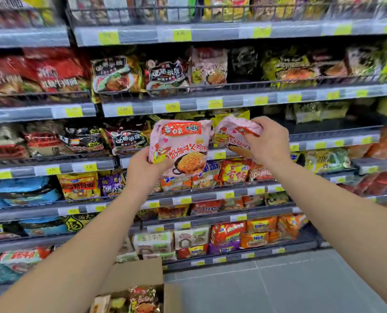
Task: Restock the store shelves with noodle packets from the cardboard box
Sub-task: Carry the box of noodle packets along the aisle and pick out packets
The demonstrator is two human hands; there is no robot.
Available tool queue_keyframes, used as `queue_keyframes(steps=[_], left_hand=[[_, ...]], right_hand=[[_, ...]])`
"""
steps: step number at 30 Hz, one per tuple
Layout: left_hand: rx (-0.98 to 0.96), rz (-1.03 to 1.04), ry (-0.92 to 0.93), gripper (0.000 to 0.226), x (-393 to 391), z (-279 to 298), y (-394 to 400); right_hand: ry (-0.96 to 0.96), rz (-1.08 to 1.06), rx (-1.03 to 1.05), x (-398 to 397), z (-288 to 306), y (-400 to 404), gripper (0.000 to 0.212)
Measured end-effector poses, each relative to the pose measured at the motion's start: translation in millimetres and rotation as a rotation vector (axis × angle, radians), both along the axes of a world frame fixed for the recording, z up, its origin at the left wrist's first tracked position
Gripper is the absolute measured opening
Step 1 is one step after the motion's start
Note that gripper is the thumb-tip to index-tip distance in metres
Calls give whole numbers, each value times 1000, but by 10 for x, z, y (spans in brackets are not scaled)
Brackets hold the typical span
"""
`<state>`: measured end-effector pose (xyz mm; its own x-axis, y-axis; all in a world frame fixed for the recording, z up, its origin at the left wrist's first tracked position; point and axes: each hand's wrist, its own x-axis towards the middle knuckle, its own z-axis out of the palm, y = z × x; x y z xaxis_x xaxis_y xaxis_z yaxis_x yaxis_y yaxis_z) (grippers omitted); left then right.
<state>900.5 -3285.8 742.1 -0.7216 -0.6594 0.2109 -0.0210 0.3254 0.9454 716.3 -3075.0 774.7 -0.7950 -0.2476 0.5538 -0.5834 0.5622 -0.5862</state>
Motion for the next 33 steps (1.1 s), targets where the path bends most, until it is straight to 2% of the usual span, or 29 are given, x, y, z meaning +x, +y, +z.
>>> queue_keyframes(steps=[6, 13, 18, 28, 33], left_hand=[[-18, -27, 109, 19, -516, 413, -182], [93, -73, 216, 27, -1036, 746, -560], [203, -76, 279, 25, -1288, 881, -901], [291, -37, 385, 26, -1643, 960, -1092], [309, 7, 425, 27, -1836, 958, -994]], right_hand=[[120, -9, 5, -358, 511, -144, 27], [329, -39, 79, -789, 1013, -403, 38], [439, -45, 81, -1135, 1183, -720, 33], [462, 48, 266, -1725, 1117, -1263, 35], [301, 293, 380, -1988, 1032, -1352, 41]])
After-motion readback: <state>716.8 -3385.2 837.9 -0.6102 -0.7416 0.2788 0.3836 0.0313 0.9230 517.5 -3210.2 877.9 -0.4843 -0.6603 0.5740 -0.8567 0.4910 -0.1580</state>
